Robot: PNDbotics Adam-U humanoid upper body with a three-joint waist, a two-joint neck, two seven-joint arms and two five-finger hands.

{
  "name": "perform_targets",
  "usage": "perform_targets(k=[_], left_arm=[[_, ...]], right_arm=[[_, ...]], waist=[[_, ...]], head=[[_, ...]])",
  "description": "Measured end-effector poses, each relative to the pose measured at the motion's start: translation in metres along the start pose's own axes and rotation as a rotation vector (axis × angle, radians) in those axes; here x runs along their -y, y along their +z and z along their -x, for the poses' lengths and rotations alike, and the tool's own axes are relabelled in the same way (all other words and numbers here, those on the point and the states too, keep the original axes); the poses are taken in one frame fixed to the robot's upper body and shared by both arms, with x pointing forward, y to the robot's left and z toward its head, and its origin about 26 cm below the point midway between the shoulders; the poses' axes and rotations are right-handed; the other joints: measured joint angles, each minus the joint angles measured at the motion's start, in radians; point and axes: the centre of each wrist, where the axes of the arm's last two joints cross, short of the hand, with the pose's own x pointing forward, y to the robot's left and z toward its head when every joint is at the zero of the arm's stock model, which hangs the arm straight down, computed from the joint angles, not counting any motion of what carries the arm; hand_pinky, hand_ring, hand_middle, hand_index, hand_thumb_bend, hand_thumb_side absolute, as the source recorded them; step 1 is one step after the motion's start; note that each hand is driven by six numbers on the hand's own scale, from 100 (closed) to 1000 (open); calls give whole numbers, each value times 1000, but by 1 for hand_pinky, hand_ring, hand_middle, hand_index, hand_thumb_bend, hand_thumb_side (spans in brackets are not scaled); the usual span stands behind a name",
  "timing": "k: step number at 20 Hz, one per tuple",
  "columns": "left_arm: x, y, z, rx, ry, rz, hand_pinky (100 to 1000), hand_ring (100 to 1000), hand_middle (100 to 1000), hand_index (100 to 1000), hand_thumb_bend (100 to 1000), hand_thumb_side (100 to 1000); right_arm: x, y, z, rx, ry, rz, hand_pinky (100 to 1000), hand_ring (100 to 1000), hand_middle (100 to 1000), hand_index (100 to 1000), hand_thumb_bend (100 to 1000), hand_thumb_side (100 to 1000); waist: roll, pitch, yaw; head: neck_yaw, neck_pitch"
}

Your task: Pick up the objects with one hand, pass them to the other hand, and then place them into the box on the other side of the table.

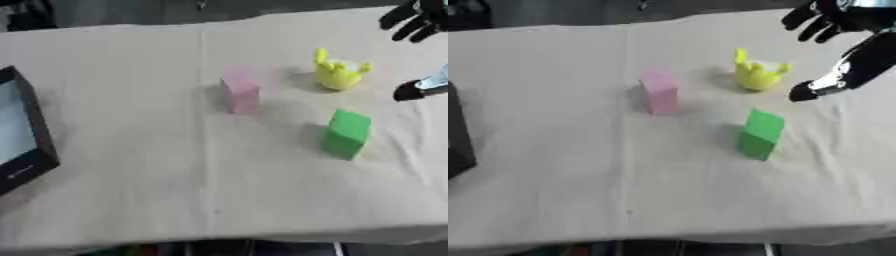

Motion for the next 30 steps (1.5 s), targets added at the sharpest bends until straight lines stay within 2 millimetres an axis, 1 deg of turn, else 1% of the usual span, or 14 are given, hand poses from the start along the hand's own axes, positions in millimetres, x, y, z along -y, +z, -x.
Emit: perform_targets(k=[6, 7, 9, 14, 22, 26, 30], left_arm=[[-1, 2, 1, -6, -2, -2, 873, 759, 824, 851, 740, 672], [-1, 3, 2, -8, -3, -2, 878, 762, 826, 854, 726, 677], [-2, 4, 3, -12, -4, -2, 880, 764, 828, 856, 717, 680], [-2, 4, 2, -7, 3, 3, 880, 763, 827, 856, 715, 680], [-2, 5, 3, -9, 6, 4, 880, 763, 827, 856, 713, 682], [-2, 6, 2, -9, 6, 4, 879, 763, 827, 856, 714, 682], [-2, 6, 2, -7, 7, 5, 879, 763, 827, 856, 713, 682]], right_arm=[[-30, -13, 9, -57, -5, 39, 843, 794, 823, 862, 699, 211], [-35, -14, 10, -65, -4, 50, 842, 792, 825, 868, 702, 218], [-42, -17, 13, -81, 0, 78, 843, 795, 832, 883, 707, 230], [-60, -25, 18, -116, 3, 126, 853, 812, 847, 881, 702, 229], [-91, -41, 33, -172, -67, 105, 857, 821, 853, 882, 702, 234], [-100, -46, 38, -193, -90, 98, 859, 823, 854, 882, 701, 232], [-103, -49, 42, -215, -90, 105, 859, 825, 855, 881, 701, 232]], waist=[[0, 4, -11], [0, 4, -14], [0, 5, -17], [0, 6, -20], [0, 10, -21], [0, 10, -21], [0, 10, -21]], head=[[0, 2], [0, 3], [0, 8], [-3, 9], [-18, 9], [-20, 9], [-20, 9]])
